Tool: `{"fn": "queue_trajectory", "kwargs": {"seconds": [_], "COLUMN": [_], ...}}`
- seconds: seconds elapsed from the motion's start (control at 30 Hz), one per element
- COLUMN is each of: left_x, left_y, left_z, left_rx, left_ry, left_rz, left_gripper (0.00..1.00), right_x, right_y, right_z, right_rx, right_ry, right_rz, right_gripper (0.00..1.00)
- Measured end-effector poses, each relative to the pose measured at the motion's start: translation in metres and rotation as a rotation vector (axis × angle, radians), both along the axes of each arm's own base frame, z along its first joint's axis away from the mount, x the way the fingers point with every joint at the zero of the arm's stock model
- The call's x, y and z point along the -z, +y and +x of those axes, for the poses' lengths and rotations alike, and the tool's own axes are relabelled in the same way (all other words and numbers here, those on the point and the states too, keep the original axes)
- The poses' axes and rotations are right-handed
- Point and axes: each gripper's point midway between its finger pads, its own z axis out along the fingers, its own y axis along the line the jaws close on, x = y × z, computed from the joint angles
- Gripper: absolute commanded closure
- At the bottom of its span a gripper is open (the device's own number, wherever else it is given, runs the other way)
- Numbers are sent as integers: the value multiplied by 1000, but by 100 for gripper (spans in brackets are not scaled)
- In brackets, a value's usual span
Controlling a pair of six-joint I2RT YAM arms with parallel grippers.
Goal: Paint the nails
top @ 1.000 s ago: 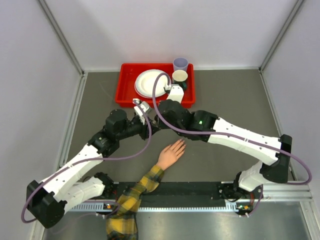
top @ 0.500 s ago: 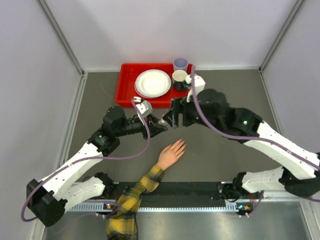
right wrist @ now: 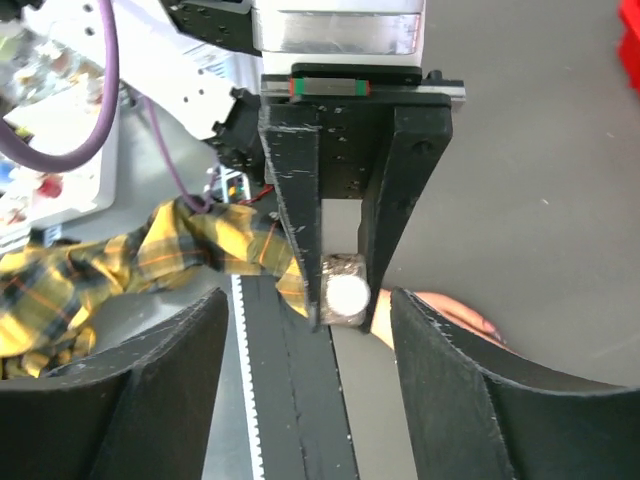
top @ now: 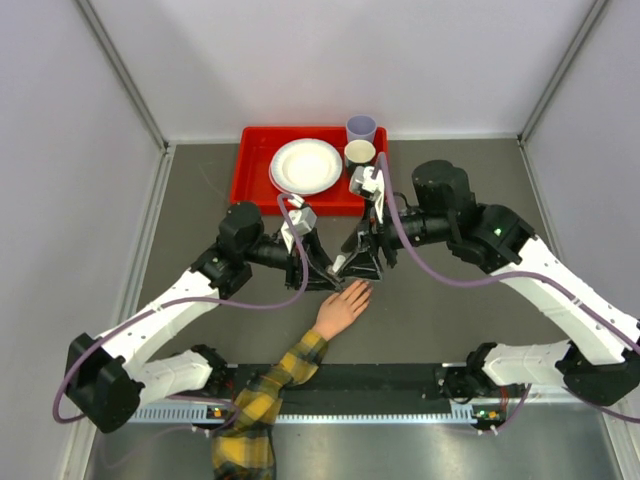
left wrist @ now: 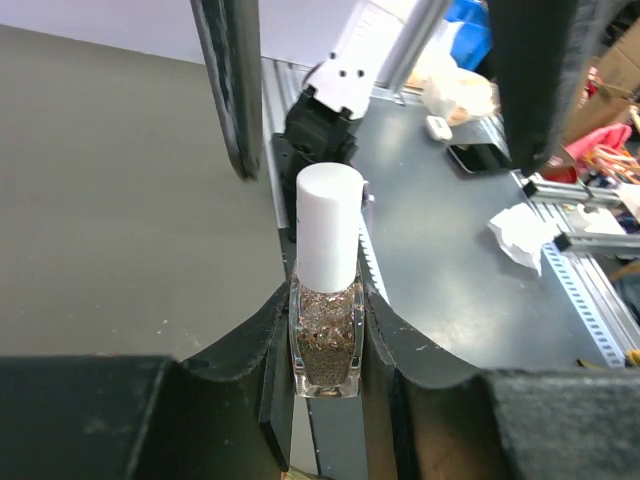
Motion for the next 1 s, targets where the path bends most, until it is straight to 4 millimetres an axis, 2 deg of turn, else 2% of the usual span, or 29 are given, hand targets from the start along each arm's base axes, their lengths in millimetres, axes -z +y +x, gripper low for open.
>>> {"fn": "queue_trajectory", "kwargs": {"seconds": [0.1,0.23,0.33,0.37,0.53,0.6,0.63,0.7,1.0], "left_x": [-3,-4,-5,-5,-5,-4,-4,-3,-4], "left_y": [1,3,3,3,3,3,2,2,5], "left_z": [-5,-11,-13,-13,-13,-13,-12,-10,19], "left_rx": [32,62,73,74,74,70,66,49,-176], "left_ry": [5,14,15,15,15,10,5,1,-56], "left_rz": [-7,-9,-10,-10,-10,-11,-11,-7,18], "left_gripper": [100,100,100,100,100,100,100,100,100], "right_x": [2,10,17,18,19,18,18,19,21], "right_y": [5,15,19,19,19,19,19,19,23], "right_z": [-2,-3,0,1,1,0,0,3,25], "right_rx": [-58,-124,-131,-133,-143,-151,-155,-146,-40], "right_ry": [12,30,30,29,20,18,16,7,6], "right_rz": [10,8,-7,-9,-8,-6,-5,-8,-1], "right_gripper": [45,46,53,58,69,84,95,100,100]}}
